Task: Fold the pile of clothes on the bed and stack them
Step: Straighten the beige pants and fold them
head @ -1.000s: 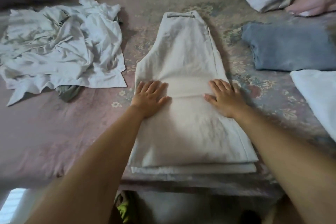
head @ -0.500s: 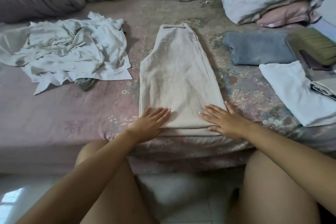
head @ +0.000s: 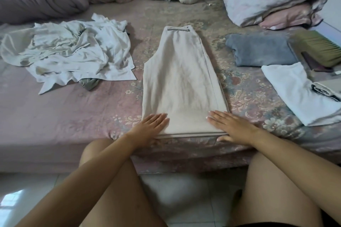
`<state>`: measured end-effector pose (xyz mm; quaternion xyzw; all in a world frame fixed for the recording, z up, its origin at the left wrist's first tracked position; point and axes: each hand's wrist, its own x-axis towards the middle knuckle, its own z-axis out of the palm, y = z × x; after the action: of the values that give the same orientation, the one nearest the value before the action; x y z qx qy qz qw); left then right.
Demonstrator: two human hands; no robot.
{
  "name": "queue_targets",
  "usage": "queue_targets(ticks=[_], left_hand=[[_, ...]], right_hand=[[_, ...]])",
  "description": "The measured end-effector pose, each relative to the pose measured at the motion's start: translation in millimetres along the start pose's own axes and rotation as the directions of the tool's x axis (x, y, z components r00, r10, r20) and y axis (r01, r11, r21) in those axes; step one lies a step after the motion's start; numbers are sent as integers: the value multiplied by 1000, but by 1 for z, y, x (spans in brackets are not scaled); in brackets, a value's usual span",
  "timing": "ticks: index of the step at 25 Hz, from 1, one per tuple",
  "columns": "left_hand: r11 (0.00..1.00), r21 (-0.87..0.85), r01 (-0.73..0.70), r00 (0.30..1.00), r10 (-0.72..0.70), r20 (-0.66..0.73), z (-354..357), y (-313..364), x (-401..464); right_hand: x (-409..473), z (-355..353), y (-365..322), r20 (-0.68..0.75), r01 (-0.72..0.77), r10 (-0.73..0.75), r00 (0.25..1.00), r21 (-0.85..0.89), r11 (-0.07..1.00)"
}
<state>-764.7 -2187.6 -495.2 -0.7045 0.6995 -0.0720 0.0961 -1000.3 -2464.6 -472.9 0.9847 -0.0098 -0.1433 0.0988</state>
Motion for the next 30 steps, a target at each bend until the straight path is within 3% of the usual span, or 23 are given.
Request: queue_targets(ticks=[3,7,9,11,12,14,16,17,19,21,22,24,26,27,30], left_hand=[[998,-47,-38,993,32,-116,-4,-10,-2],[994,-110,15,988,-32,-153,-25,-5,-9],[980,-191,63,996,-73,-42,-46,4,-15],[920,-332,208,963,-133,234,-65,13,-23],[857,-433,278,928,-124,351,-72,14,-24],[726,-596,344,908,-96,408,-83,5,-20],[598,-678,428,881,-109,460,-91,-23,-7],[494,-720,488,865,-162,475,-92,-41,2],[197,-822,535,825,-334,456,-95,-77,21],[-51,-897,440,740,-545,394,-91,-102,42],[-138,-916,377,677,-633,374,-86,-108,53],[-331,-907,261,556,-716,421,-64,-109,70],[-468,-858,214,533,-680,503,-43,-100,74],[-437,-866,244,557,-668,494,-35,-96,70],[-173,-872,457,618,-643,452,-23,-92,54]], right_hand=[[-6,-5,10,-21,-14,17,1000,147,989],[-12,-9,11,-22,-95,110,994,359,929],[-23,-16,11,89,-152,125,988,468,870],[-33,-29,11,236,-196,75,969,549,813],[-36,-40,12,303,-213,28,953,600,771],[-36,-71,19,392,-245,-61,918,681,690],[-25,-100,36,382,-262,-62,922,733,628],[-16,-112,46,342,-278,-13,939,785,554],[13,-126,66,258,-290,149,955,918,271],[49,-126,80,188,-203,364,912,979,3],[68,-119,85,158,-142,478,864,987,-68],[96,-96,86,149,-122,623,768,989,-85],[105,-68,82,171,-225,665,727,974,-5],[102,-59,80,191,-262,656,730,965,11],[90,-44,75,237,-300,566,790,954,19]])
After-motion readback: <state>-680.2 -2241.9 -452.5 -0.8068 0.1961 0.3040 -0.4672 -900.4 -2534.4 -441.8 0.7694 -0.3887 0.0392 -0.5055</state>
